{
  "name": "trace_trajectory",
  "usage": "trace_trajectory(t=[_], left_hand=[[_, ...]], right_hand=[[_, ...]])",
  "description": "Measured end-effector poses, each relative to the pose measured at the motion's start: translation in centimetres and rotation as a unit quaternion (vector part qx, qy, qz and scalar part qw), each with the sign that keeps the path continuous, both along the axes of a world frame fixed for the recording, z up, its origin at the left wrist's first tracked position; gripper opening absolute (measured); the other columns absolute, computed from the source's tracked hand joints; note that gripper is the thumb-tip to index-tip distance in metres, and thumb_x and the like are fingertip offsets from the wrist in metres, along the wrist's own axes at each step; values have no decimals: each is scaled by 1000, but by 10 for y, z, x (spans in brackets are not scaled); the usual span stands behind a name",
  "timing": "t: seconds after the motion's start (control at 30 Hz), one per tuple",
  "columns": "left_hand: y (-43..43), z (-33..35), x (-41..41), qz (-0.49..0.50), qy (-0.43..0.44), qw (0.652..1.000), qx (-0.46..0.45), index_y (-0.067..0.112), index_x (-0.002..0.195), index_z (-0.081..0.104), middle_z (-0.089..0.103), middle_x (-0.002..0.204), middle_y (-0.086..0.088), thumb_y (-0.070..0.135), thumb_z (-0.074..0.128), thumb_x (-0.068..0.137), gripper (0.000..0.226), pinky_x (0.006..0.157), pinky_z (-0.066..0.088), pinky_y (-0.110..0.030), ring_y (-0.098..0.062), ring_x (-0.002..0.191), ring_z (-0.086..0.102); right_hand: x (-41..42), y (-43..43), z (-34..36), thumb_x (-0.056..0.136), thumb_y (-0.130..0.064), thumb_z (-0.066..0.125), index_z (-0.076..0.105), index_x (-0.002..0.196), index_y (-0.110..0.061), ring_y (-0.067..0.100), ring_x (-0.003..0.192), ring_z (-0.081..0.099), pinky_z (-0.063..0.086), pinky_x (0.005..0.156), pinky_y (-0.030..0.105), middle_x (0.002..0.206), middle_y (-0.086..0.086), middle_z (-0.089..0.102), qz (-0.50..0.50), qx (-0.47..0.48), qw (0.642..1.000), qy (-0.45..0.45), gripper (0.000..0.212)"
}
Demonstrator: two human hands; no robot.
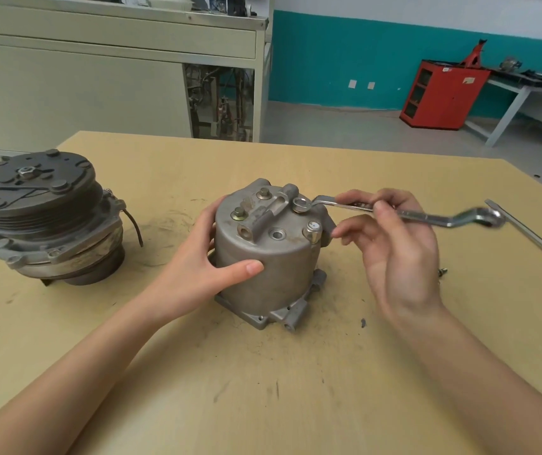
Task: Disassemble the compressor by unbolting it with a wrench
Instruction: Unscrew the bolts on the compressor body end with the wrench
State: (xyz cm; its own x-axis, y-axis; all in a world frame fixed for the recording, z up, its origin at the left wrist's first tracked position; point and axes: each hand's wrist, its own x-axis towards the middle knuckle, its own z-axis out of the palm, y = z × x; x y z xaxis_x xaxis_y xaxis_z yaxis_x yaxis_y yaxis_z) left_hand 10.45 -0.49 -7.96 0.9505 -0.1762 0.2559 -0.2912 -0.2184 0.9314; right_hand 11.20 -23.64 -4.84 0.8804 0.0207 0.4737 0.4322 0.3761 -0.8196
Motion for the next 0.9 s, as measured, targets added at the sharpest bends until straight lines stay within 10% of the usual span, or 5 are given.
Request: trace_trajectory(t=[0.3, 0.53, 0.73, 0.9], left_hand=[[0, 4, -1, 2, 14, 1000, 7, 54, 131, 28, 47, 131, 38, 57, 76, 56, 89, 88, 40, -3, 13, 121, 47], [0, 4, -1, 4, 15, 1000, 17, 52, 133, 27, 46, 130, 39, 59, 75, 56, 91, 88, 40, -3, 14, 122, 46], [0, 3, -1, 4, 7, 1000, 12, 43, 139, 26, 47, 131, 38, 57, 75, 56, 97, 89, 38, -2, 14, 122, 46], [-1, 3, -1, 3, 2, 1000, 13, 39, 142, 26, 47, 135, 30, 58, 74, 56, 100, 91, 38, -3, 13, 122, 46]], right_hand=[[105, 20, 48, 99, -4, 37, 55, 101, -4, 3, 39, 46, 35, 35, 11, 70, 4, 65, 189, -49, 935, 298, 18], [92, 31, 74, 102, -11, 38, 56, 89, -4, 4, 38, 47, 35, 35, 11, 62, 4, 64, 166, 94, 948, 256, 23], [21, 12, 65, 102, -14, 42, 50, 90, -5, 22, 64, 71, 54, 56, 20, 80, 12, 74, -96, -53, 994, 20, 17], [-14, 18, 44, 100, -9, 42, 40, 91, -13, 29, 78, 73, 57, 66, 26, 93, 14, 72, -103, -52, 992, -41, 10]])
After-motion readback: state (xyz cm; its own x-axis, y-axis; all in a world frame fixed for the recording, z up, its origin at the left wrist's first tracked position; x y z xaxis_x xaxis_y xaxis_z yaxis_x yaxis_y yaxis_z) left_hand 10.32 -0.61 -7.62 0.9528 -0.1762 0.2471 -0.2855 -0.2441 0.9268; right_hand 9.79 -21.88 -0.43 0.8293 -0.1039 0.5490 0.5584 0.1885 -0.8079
